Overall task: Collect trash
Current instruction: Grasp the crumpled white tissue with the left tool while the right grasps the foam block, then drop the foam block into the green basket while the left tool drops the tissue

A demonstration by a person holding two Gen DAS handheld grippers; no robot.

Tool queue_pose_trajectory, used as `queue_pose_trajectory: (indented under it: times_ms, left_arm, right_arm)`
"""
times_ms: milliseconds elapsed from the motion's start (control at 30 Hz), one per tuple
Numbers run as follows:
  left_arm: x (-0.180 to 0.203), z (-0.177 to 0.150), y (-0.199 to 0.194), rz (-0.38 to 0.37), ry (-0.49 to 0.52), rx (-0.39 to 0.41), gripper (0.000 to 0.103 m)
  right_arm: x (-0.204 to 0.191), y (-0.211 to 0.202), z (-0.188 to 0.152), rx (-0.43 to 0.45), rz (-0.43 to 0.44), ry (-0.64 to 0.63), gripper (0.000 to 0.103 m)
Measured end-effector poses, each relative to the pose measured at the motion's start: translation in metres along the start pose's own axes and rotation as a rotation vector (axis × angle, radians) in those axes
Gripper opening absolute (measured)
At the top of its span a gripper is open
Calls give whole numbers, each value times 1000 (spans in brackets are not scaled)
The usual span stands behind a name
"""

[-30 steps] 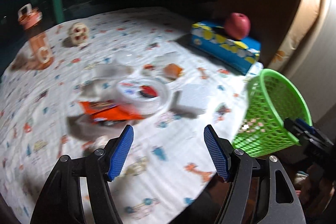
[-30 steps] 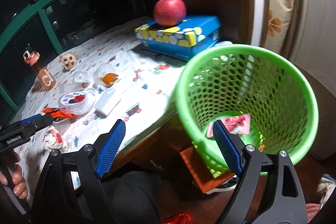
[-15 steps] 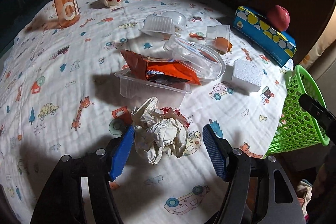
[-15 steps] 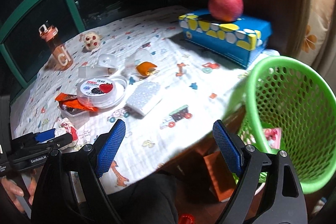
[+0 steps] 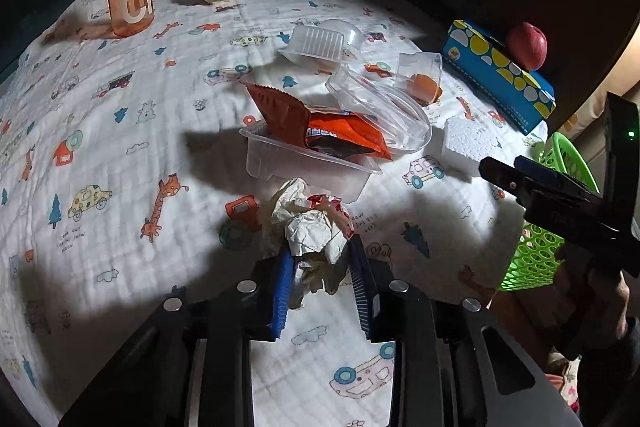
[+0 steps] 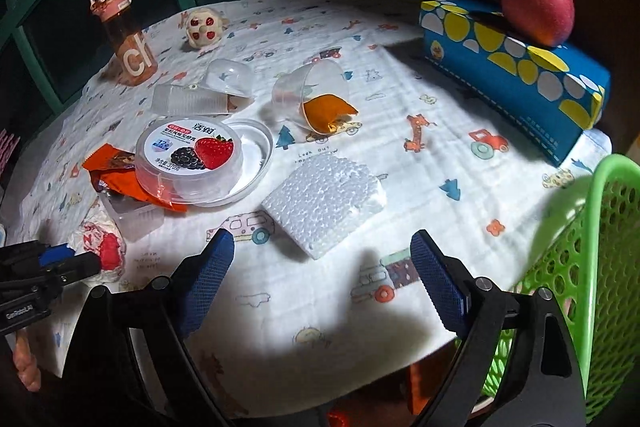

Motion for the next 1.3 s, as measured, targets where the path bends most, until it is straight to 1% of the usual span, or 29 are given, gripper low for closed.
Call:
queue_pose_trajectory:
  times_ms: [167,267,367,433,467,567,600,767,933,1133,1300]
  left_arm:
    - [-1,0,-4,-12,3,-1,25]
    - [-2,-2,-5,-29,-10,-14,25]
    - [-3,-2,-11,-31,-4,-6,25]
    - [-2,-1,-14,-35,2,1,25]
    - [-1,-1,-16,-37,4,5,25]
    - [3,0,-21,-44,14,15,25]
    - [4,0,-23,-46,17,17,25]
    - [13,0,-31,-56,38,29,25]
    - [27,2,-38,-75,68,45,25]
    - [62,5,-43,-114,136,54,25]
    - [103,8,-45,-158,205,58,25]
  right_arm:
    - [-1,24,6,-32,-14,-64,93]
    - [3,35,5,-51,-23,-76,93]
    - [6,41,6,-56,-30,-68,92]
    - [9,42,5,-56,-30,-58,86]
    - [9,42,5,-58,-28,-55,82]
    - [8,40,5,-52,-25,-51,74]
    - [7,38,5,-50,-25,-48,74]
    - [6,24,8,-18,-19,-23,74]
    - [10,1,4,1,-20,15,74]
    - [24,-36,-9,27,-41,89,74]
    - [42,-65,-22,42,-101,122,74]
Point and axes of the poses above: each gripper's, at about its wrist camera, not at the fingertips, and y roughly the way its jaws point, x to its right, z to its top, the point moved 9 cm from there along y, roughly the way its jaws point, and after that the axes turned 13 degrees about -y, right-handed, at the moved point
